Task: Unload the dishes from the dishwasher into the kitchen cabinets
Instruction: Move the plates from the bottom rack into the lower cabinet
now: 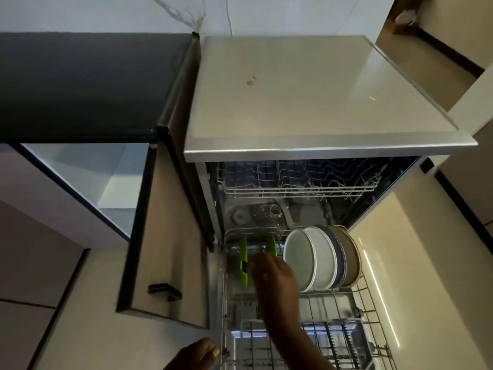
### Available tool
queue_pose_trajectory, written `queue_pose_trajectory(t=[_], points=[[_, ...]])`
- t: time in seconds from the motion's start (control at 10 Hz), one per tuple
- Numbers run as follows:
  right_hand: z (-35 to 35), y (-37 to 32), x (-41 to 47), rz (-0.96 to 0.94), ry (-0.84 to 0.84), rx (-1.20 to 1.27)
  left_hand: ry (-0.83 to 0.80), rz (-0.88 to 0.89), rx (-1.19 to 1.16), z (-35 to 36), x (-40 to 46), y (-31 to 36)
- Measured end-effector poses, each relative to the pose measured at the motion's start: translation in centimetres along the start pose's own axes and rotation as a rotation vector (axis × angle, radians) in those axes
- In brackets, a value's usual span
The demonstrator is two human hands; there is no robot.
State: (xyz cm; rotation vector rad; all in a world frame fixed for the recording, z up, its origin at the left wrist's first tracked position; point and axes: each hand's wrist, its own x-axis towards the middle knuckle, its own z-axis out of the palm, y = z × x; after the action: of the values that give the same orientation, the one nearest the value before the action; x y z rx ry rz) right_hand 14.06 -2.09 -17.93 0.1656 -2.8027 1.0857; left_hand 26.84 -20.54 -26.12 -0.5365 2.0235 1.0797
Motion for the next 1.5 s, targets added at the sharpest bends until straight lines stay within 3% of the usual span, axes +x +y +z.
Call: queue_pose_trajectory(t=[0.1, 0.3, 0.5, 0.7, 0.8, 0.9, 1.0, 1.1, 1.2, 1.3, 1.4, 1.5], points=[[-0.6, 11.0, 0.6, 0.099, -0.152, -0.186, -0.017, -0.036, -0.175, 2.9, 2.5, 4.8], [-1.9, 21.5, 4.1, 0.314, -0.158, -0.200, 0.052, 0.036, -0.398, 8.3, 9.7, 10.3], [2.4, 27.6, 8.0, 0.381, -0.289, -0.161, -0.012, -0.006, -0.677, 11.2, 14.5, 13.9], [7.3, 28.2, 9.3, 0.448, -0.394, -0.158, 0.075, -0.002, -0.594, 11.5, 16.1, 13.4], [5.1, 25.8, 9.8, 0.303, -0.237, -0.320, 0.158, 0.018, -0.626, 11.3, 16.2, 13.4], [-0.5, 22.3, 10.3, 0.032, 0.032, -0.289, 0.296, 0.058, -0.763, 10.8, 16.5, 14.0], [-3.7, 21.0, 10.7, 0.141, 0.056, 0.011, 0.279, 0.057, -0.992, 9.6, 16.9, 15.3], [-2.8, 22.0, 10.0, 0.375, -0.166, 0.322, 0.147, 0.038, -1.212, 8.1, 16.6, 16.5], [-1.0, 23.0, 9.2, 0.486, -0.298, 0.543, 0.303, 0.052, -1.261, 7.6, 16.7, 15.8], [0.6, 25.9, 9.5, 0.399, -0.091, 0.187, 0.431, 0.075, -1.167, 6.7, 16.5, 14.6], [2.4, 30.0, 9.8, 0.359, -0.091, -0.220, 0.390, 0.038, -1.190, 6.3, 16.2, 13.9], [3.8, 31.4, 9.6, 0.325, -0.205, -0.329, 0.414, 0.013, -1.206, 6.2, 16.1, 13.4]])
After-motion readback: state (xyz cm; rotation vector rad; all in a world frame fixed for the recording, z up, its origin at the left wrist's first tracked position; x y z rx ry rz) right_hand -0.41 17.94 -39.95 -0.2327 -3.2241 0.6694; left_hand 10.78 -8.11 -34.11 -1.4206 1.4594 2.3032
